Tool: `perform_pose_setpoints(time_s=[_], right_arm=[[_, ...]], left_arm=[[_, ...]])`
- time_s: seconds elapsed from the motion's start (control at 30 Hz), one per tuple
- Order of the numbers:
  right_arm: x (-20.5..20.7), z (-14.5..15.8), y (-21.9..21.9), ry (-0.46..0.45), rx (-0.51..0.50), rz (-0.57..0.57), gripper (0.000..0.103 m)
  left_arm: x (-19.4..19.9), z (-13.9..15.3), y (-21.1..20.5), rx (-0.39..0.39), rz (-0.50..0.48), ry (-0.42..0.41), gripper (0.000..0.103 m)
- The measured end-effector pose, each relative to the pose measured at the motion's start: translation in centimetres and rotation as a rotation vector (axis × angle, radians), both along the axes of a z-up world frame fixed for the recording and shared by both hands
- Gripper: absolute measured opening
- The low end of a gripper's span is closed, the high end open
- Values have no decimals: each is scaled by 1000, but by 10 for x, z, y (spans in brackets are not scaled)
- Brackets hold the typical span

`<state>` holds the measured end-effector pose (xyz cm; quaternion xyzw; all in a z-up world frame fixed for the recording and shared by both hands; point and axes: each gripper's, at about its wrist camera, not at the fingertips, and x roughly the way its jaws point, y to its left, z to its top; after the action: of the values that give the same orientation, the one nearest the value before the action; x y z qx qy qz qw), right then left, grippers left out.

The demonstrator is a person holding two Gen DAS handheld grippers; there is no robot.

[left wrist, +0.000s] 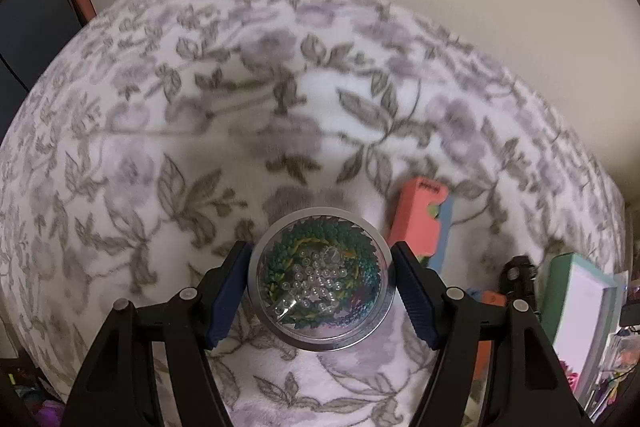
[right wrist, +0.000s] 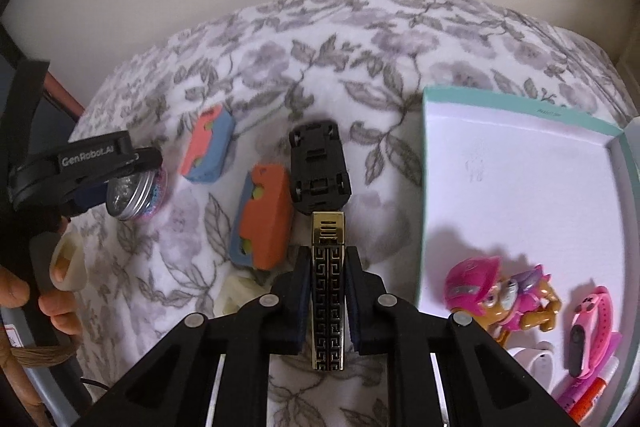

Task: Organize rigid objects
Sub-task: 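Lift and carry the tin and the gold band over the tray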

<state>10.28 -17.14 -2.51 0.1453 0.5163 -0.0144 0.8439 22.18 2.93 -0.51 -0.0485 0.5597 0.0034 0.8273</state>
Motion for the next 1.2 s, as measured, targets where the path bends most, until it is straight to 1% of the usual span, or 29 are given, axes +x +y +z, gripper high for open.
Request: perform_pose_setpoints(time_s=[0.2,0.3,0.47,0.6,0.8,0.97,1.07,1.2], right_arm=[[-10,36,-21,-88,14,-41,16],[-15,57,-34,-133,-2,-73,16],[-28,84,-58,-191,-1,-131,16],[-44,100,-80,-232,-14,-181,16],[-67,110,-113,-261,-28,-260,16],[-83,112,-137,-268,-48,-317,16],[-87,109,-148,-262,-44,-336,16],[-87,99,-155,-231,-52,-347,16]], left_arm=[[-7,41,-2,-41,-10,-96,72],[-11,60,-8,-64,-31,-139,72],[-22,84,-27,-120,-88,-199,72],[-35,98,-53,-158,-165,-241,72],[-57,102,-104,-180,-299,-252,72],[-75,94,-147,-148,-404,-247,72],[-82,88,-164,-128,-445,-253,72],[-87,78,-182,-112,-487,-258,72]])
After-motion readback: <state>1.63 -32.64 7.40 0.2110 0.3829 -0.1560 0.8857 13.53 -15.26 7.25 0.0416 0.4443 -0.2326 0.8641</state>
